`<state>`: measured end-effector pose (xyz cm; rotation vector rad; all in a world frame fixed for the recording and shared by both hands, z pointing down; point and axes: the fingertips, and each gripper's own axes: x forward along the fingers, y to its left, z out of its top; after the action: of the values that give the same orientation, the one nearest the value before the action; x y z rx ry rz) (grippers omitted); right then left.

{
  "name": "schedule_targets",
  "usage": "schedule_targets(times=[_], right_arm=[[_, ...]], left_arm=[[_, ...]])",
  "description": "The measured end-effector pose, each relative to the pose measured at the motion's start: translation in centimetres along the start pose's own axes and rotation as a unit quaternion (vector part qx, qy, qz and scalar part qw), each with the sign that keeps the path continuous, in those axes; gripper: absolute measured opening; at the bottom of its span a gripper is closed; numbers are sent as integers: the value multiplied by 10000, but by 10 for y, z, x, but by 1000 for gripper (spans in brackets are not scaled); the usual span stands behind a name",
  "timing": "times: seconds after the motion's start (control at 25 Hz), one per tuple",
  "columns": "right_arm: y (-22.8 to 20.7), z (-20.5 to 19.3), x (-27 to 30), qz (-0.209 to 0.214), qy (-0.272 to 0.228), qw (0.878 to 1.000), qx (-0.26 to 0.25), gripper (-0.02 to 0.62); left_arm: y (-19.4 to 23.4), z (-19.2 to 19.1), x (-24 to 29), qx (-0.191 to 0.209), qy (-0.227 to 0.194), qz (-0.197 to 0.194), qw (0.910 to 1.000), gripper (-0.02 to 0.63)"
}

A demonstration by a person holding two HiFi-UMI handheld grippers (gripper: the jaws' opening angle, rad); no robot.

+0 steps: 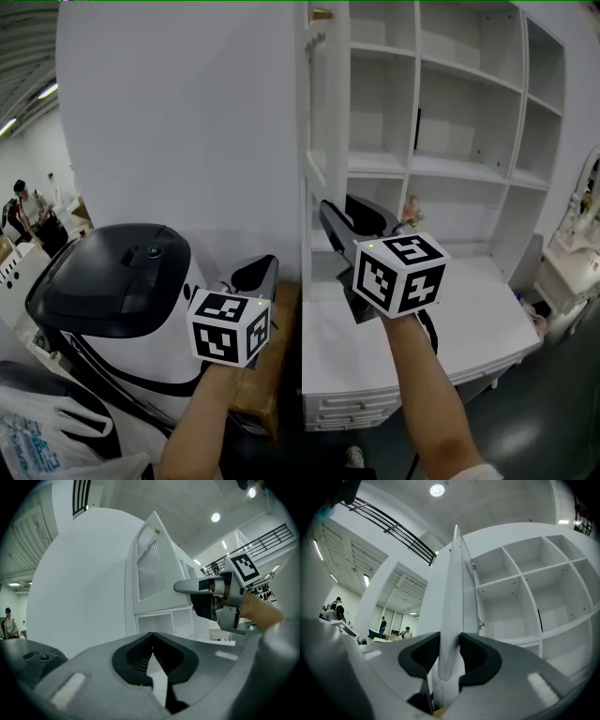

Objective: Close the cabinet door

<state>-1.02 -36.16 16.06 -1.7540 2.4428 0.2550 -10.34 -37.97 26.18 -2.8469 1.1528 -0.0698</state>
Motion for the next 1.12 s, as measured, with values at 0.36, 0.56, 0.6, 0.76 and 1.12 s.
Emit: schedule_targets(times=[0.36, 0.56, 0.6, 0.76, 1.12], right_arm=[[-34, 2, -16, 103, 16, 9999, -59, 114], [-53, 2, -24, 112, 42, 9999, -27, 103], [-58, 2, -25, 109, 47, 9999, -18, 100], [-73, 3, -28, 101, 60, 9999, 20, 94], [-110, 2, -32, 19, 83, 9999, 115, 77]], left_arm=[[-34, 6, 36, 78, -28, -75, 9999, 5], [-46, 13, 51, 89, -81, -85, 9999, 5], [-49, 15, 54, 98, -84, -92, 9999, 5], [-57, 18, 65, 116, -93, -104, 9998, 5], [-71, 23, 89, 147, -97, -130, 9998, 5]])
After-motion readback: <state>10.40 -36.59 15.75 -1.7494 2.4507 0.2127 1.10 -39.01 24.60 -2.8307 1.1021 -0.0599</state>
